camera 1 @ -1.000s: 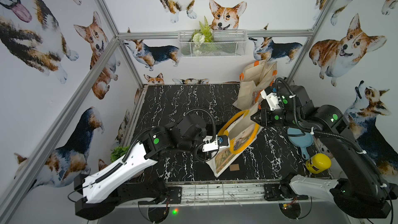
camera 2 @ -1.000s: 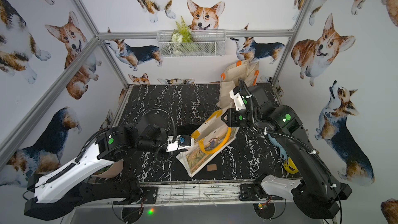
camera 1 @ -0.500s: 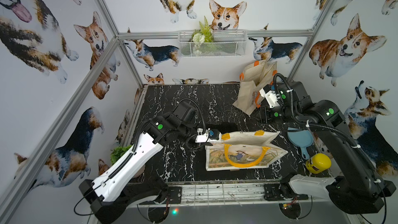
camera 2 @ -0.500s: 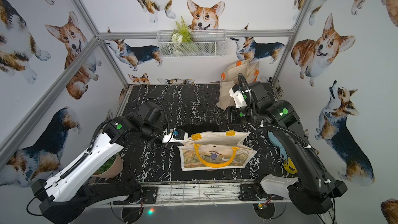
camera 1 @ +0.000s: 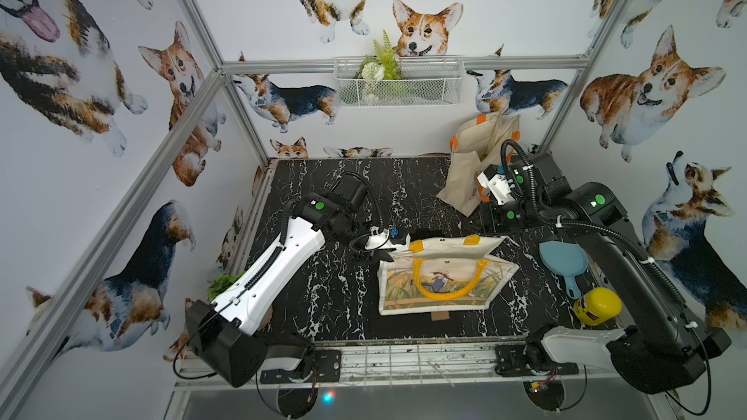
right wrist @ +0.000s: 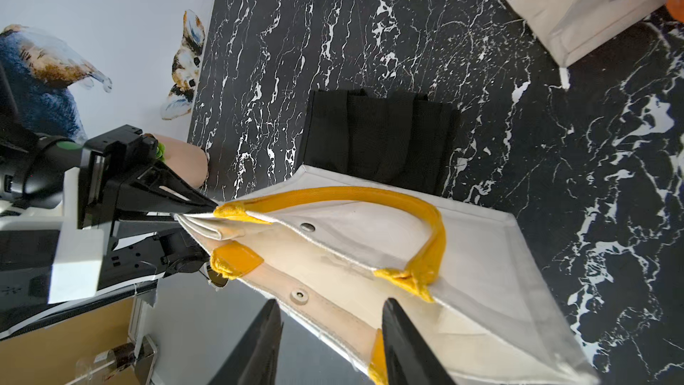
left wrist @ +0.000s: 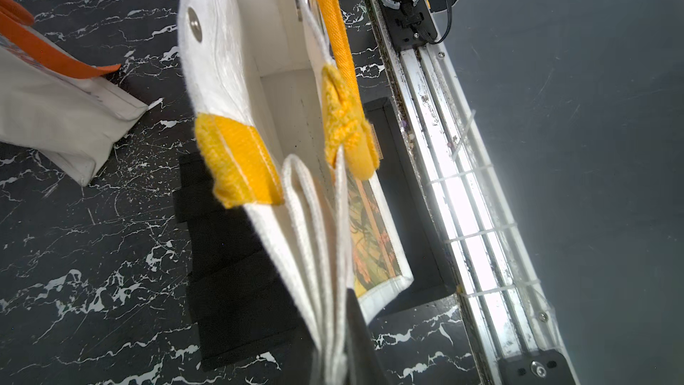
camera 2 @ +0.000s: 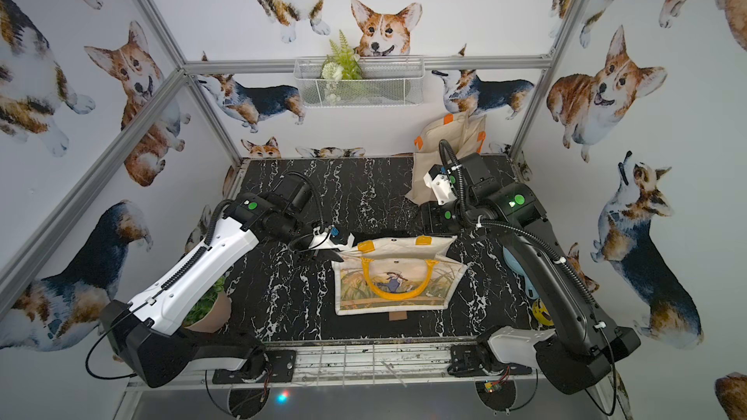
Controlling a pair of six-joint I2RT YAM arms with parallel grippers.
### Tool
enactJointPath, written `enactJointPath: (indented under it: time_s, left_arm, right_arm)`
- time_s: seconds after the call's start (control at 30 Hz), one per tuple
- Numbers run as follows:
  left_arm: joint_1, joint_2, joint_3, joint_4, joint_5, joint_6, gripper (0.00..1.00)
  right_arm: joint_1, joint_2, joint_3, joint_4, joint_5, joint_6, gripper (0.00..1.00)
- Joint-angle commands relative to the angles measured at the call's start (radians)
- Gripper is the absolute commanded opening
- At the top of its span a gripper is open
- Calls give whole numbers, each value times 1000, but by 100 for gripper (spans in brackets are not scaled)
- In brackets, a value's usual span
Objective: Put away the canvas bag
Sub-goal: Press the canvas bag.
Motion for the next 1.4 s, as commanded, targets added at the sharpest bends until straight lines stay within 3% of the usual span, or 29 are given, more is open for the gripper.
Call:
enactJointPath:
  time_s: [0.0, 0.03, 0.1, 0.17, 0.37, 0.47, 0.63, 0.87, 1.37]
  left_arm:
    - [-1, 14, 28, 0, 33, 9, 0]
    - [-2, 14, 31, 10, 20, -11, 4]
    - [-8, 4, 34, 14, -7, -33, 26]
    - [-15, -19, 26, 39, -33, -84, 41]
    - [-45, -153, -137, 195, -106, -323, 55]
    - [-50, -286, -295, 355, -123, -464, 58]
    - [-52, -487, -465, 550, -263, -721, 61]
    - [-53, -586, -611, 704, -210, -945, 63]
    - [-53, -584, -773, 965, -161, -1037, 63]
  right_arm:
    - [-1, 12, 22, -35, -41, -45, 48]
    - [0, 13, 29, -35, -43, -47, 49]
    - [0, 21, 45, -30, -56, -52, 48]
    - [0, 37, 66, -24, -77, -54, 48]
    - [102, 146, 180, -51, -76, -117, 45]
    - [174, 207, 232, -54, -76, -157, 45]
    - [214, 288, 277, -32, -100, -186, 45]
    - [279, 400, 352, -50, -146, -227, 43]
    - [298, 603, 475, -83, -240, -288, 40]
